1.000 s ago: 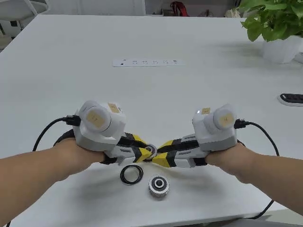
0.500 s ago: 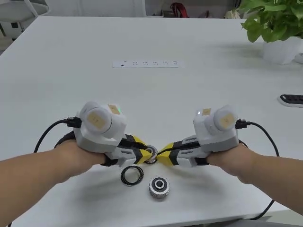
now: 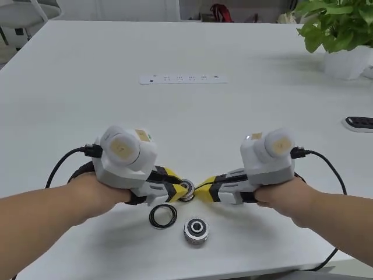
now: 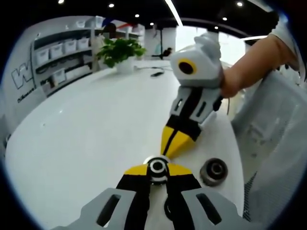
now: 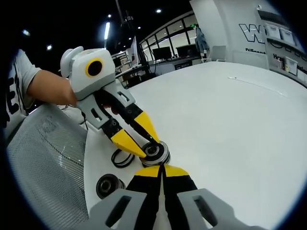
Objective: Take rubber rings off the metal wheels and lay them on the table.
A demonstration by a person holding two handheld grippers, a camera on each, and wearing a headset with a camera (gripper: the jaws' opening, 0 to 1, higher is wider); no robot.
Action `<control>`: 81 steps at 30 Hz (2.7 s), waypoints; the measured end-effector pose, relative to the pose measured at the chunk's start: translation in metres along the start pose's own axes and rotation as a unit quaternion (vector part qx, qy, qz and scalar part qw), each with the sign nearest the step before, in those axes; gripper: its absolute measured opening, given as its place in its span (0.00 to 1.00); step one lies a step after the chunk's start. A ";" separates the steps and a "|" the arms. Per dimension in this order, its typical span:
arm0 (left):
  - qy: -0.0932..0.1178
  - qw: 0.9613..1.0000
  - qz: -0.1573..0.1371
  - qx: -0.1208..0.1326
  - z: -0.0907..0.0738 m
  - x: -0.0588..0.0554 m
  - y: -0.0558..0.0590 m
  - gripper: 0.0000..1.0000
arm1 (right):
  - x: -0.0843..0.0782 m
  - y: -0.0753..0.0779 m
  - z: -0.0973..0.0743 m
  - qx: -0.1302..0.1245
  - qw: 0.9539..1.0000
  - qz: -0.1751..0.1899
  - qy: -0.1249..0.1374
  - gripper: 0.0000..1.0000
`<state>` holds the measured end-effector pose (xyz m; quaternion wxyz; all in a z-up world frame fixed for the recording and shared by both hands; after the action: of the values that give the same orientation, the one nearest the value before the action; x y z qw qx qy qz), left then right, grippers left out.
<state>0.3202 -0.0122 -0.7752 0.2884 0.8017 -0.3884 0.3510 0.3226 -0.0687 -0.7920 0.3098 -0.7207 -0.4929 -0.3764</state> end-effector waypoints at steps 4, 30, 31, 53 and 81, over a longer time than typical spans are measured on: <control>-0.001 1.000 0.001 0.001 0.000 0.000 0.000 0.12 | 0.001 0.003 -0.002 -0.003 1.000 0.023 0.009 0.00; -0.004 1.000 0.004 0.012 -0.001 0.000 0.001 0.11 | 0.011 0.003 -0.006 -0.009 0.993 0.101 0.052 0.00; -0.004 1.000 0.004 0.012 -0.001 0.000 0.001 0.11 | 0.012 0.002 -0.006 -0.009 0.993 0.102 0.052 0.00; -0.008 1.000 0.003 0.016 -0.001 -0.001 0.002 0.11 | 0.016 -0.005 -0.004 0.008 0.993 0.104 0.050 0.00; -0.001 1.000 -0.002 0.008 -0.003 -0.002 0.008 0.20 | 0.022 -0.006 -0.009 0.002 0.994 0.092 0.060 0.00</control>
<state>0.3120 -0.0135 -0.7733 0.2825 0.8051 -0.3843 0.3525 0.3196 -0.0634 -0.7681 0.3741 -0.7385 -0.4055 -0.3878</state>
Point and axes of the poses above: the centre of the closed fingertips' face, and the gripper's own axes: z roughly forward along the fingers, y roughly to its right, x roughly out of its top, the point moved 3 cm from there along -z, roughly backward along the fingers, and after that the axes turned 13 degrees about -z, right-handed, at the moved point
